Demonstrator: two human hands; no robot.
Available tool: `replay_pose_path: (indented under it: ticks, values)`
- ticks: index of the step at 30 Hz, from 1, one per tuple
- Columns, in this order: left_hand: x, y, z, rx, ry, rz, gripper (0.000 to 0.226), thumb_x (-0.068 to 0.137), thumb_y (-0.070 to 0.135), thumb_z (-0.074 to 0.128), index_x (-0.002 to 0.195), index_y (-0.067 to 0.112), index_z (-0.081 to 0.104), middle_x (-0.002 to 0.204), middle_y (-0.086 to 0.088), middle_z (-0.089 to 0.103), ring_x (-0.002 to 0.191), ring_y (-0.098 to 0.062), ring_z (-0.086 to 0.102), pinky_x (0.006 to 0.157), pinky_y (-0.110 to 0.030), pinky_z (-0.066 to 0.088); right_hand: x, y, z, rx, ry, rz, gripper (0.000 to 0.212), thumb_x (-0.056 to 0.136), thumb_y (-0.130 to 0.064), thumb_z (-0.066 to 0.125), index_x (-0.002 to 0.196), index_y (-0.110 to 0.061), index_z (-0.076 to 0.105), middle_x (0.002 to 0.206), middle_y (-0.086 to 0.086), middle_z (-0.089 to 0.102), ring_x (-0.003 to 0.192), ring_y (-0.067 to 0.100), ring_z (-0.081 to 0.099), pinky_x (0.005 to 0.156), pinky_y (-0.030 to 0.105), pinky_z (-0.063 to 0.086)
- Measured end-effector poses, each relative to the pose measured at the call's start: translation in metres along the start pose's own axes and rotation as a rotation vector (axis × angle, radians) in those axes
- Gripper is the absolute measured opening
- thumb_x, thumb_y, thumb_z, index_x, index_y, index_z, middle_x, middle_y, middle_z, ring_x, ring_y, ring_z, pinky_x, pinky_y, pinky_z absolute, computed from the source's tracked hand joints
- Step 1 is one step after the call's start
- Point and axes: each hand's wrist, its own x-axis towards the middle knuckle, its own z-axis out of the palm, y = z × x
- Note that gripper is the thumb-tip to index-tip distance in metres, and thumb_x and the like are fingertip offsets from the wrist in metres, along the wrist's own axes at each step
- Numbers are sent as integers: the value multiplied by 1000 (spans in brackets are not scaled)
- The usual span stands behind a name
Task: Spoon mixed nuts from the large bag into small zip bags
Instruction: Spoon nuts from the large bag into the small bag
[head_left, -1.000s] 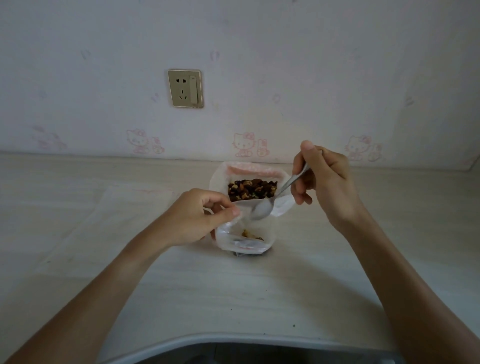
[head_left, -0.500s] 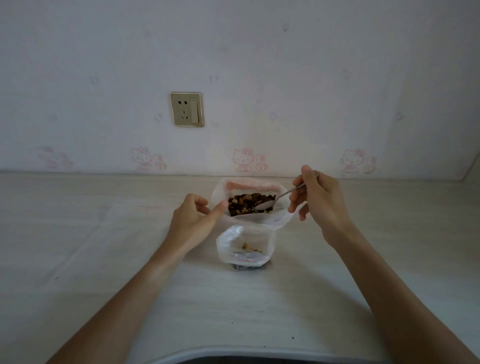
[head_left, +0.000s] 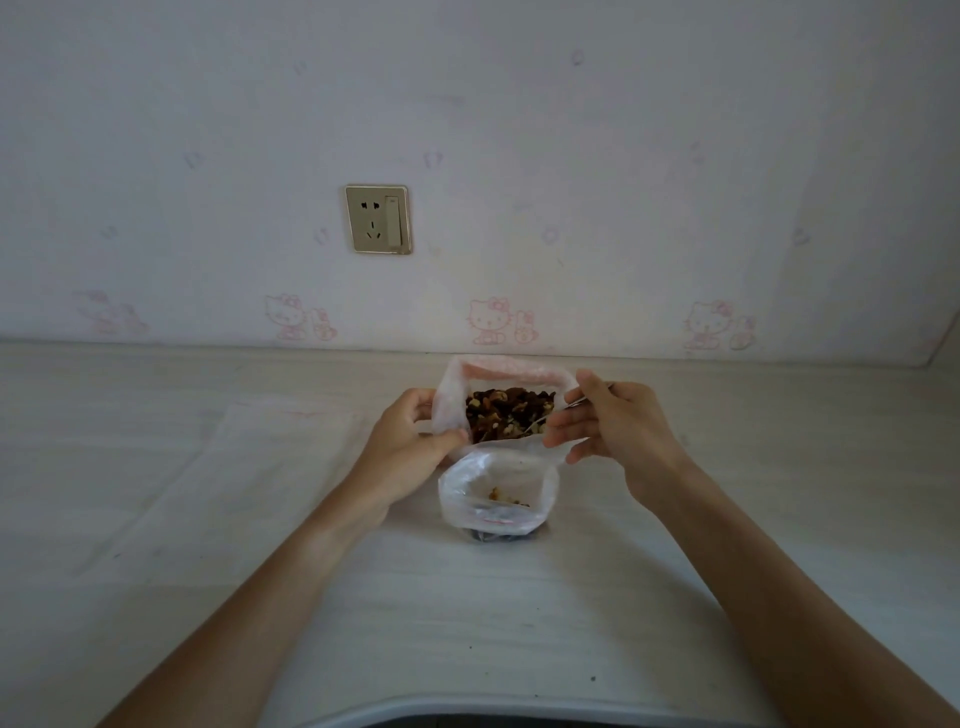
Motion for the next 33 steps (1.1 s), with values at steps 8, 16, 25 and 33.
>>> replay_pose_path:
  ticks: [8, 16, 25, 33]
  values:
    - [-2, 2, 3, -156, 6, -39, 37, 84, 21, 81, 115, 35, 67, 116, 13, 72, 105, -13, 72, 97, -42, 58, 3, 3, 0, 27, 12, 38, 37, 110, -26, 45, 98, 1, 66, 80, 19, 77, 64, 31, 75, 43, 32, 55]
    - [-4, 4, 6, -266, 25, -67, 32, 86, 21, 81, 115, 30, 70, 113, 6, 77, 104, -18, 74, 100, -46, 57, 4, 5, 1, 26, -5, 73, 34, 111, -23, 43, 103, -1, 67, 86, 15, 79, 65, 27, 75, 46, 31, 54]
    - [-4, 3, -6, -71, 7, -14, 36, 90, 44, 77, 123, 35, 68, 121, 14, 70, 91, -10, 76, 87, -41, 63, 4, -3, -5, 49, 63, 8, 34, 110, -26, 43, 101, -4, 67, 84, 15, 78, 61, 26, 72, 43, 30, 49]
    - [-5, 3, -26, 227, 206, 68, 33, 82, 57, 78, 93, 28, 68, 90, 11, 70, 77, -3, 66, 67, -21, 47, 1, -12, -12, 144, 37, -112, 38, 110, -30, 43, 95, -4, 66, 81, 19, 76, 59, 28, 69, 43, 30, 44]
